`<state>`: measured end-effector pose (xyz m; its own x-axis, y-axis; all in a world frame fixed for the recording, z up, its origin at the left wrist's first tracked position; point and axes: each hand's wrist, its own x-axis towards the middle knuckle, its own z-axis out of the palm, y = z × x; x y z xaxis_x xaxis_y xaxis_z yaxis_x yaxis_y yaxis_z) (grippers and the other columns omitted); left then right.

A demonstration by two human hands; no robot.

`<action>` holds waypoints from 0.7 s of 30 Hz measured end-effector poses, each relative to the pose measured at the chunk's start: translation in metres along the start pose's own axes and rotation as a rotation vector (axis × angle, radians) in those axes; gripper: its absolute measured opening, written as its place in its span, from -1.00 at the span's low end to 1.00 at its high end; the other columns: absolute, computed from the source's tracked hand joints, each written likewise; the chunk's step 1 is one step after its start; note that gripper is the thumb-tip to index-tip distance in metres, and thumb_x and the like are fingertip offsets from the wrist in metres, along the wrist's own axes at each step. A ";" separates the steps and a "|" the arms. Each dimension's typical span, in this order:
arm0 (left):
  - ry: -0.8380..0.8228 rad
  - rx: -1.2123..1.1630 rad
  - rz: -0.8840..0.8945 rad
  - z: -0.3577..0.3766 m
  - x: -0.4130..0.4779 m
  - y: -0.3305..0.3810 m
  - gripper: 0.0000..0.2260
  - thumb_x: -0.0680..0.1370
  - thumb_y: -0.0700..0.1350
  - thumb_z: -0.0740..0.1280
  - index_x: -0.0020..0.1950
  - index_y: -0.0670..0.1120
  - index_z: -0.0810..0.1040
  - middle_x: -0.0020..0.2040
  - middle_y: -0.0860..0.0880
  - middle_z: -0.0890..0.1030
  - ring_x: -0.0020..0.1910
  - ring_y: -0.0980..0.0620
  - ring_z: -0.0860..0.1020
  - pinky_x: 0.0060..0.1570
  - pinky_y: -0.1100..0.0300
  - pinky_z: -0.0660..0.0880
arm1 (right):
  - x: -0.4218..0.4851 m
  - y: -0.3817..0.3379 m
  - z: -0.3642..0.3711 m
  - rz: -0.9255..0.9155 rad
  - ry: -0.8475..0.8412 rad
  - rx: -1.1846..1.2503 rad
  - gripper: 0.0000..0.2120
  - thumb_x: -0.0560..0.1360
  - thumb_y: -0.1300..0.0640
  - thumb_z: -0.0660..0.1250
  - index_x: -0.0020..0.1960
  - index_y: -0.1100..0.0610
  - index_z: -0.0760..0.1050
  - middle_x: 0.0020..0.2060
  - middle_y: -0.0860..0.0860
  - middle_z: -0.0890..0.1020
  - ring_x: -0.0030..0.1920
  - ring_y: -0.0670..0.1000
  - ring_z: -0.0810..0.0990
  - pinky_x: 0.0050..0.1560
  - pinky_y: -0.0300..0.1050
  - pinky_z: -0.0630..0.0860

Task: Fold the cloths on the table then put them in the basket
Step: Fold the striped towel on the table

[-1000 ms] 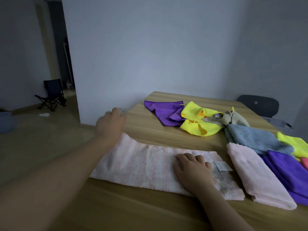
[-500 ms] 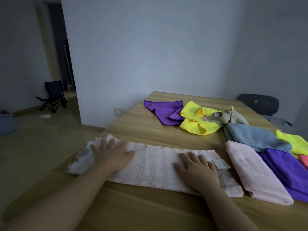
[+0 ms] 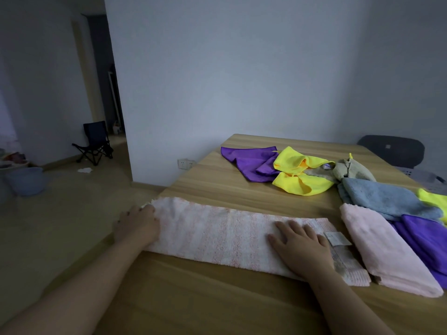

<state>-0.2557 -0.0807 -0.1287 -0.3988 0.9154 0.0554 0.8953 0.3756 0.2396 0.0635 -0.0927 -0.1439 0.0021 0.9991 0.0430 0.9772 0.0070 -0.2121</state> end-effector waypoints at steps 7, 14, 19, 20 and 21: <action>0.116 -0.039 -0.081 -0.008 0.007 -0.004 -0.73 0.60 -0.14 0.09 0.23 0.01 0.46 0.26 -0.08 0.47 0.18 -0.09 0.45 0.16 0.06 0.43 | -0.001 -0.001 0.000 0.005 0.005 0.002 -0.44 0.52 -0.34 -0.11 0.48 -0.20 0.04 0.52 -0.10 0.07 0.51 0.06 -0.02 0.43 0.11 -0.04; 0.149 -0.052 0.390 -0.002 -0.003 0.043 -0.54 0.62 -0.04 0.09 0.52 0.05 0.10 0.54 -0.04 0.06 0.52 -0.07 0.00 0.45 -0.08 0.08 | -0.002 -0.002 -0.002 -0.007 0.022 0.014 -0.45 0.52 -0.32 -0.08 0.47 -0.18 0.06 0.51 -0.08 0.11 0.50 0.07 0.02 0.42 0.11 0.00; -0.245 0.153 0.445 0.031 -0.013 0.057 -0.45 0.53 0.36 -0.15 0.50 0.26 -0.13 0.56 0.06 -0.15 0.53 -0.06 -0.17 0.43 -0.15 -0.16 | -0.008 -0.001 -0.011 0.005 0.134 0.145 -0.46 0.56 -0.21 0.03 0.50 -0.13 0.00 0.52 -0.04 0.09 0.48 0.05 0.14 0.41 0.11 0.13; -0.237 0.180 0.425 0.031 -0.011 0.055 -0.44 0.52 0.37 -0.16 0.49 0.27 -0.15 0.56 0.06 -0.17 0.53 -0.07 -0.18 0.43 -0.16 -0.16 | -0.010 0.001 -0.014 0.017 0.157 0.146 -0.46 0.57 -0.18 0.04 0.50 -0.11 0.00 0.51 -0.03 0.12 0.48 0.05 0.17 0.41 0.10 0.15; -0.242 0.200 0.406 0.030 -0.008 0.052 -0.44 0.52 0.37 -0.16 0.49 0.27 -0.16 0.56 0.05 -0.18 0.53 -0.08 -0.18 0.43 -0.17 -0.16 | -0.013 0.004 -0.016 0.038 0.170 0.134 -0.48 0.58 -0.15 0.05 0.49 -0.09 0.02 0.50 -0.02 0.16 0.46 0.06 0.19 0.40 0.10 0.17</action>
<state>-0.2000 -0.0645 -0.1457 0.0252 0.9916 -0.1266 0.9984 -0.0184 0.0542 0.0713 -0.1064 -0.1294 0.0850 0.9773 0.1943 0.9387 -0.0131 -0.3443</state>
